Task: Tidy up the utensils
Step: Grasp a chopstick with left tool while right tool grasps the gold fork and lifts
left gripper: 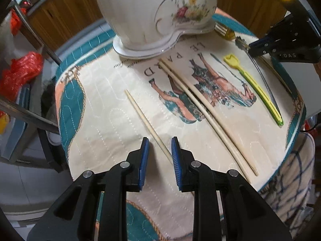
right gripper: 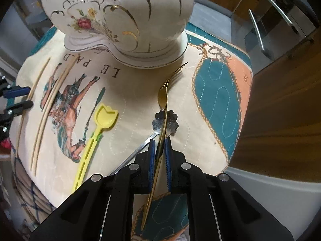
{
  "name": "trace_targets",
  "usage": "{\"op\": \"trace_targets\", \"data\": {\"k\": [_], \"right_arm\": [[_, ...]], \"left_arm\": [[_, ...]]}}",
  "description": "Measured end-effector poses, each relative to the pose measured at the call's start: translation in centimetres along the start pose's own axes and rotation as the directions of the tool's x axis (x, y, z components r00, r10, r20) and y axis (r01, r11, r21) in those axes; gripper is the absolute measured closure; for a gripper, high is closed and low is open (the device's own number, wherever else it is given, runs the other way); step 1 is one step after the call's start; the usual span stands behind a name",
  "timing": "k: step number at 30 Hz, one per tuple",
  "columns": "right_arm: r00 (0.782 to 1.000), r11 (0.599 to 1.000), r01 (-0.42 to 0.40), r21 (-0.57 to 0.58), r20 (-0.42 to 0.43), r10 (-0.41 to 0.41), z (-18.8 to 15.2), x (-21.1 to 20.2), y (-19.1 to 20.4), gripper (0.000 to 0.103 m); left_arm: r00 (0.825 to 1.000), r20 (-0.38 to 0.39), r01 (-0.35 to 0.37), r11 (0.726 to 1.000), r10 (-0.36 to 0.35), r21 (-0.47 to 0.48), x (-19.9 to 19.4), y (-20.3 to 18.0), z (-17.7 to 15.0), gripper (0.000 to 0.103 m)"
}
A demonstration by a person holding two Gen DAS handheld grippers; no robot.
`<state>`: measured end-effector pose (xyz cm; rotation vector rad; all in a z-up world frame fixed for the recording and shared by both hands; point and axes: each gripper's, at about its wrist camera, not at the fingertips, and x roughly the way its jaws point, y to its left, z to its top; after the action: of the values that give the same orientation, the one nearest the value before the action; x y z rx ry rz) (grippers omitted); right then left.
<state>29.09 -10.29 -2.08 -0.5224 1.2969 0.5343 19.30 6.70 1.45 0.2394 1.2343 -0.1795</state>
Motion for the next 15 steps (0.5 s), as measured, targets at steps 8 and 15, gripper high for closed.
{"op": "trace_targets", "data": {"k": [8,15], "right_arm": [[0.998,0.999,-0.022,0.036,0.058,0.02,-0.6,-0.1,-0.5,0.095],[0.987,0.994,-0.087,0.073,0.141,0.076,-2.5,-0.7,-1.6,0.096]], "left_arm": [[0.998,-0.022,0.053,0.998,-0.053,-0.036,0.0,1.0,-0.4,0.085],[0.994,0.083,0.08,0.986,-0.068,-0.145,0.0,2.7,-1.6,0.098]]}}
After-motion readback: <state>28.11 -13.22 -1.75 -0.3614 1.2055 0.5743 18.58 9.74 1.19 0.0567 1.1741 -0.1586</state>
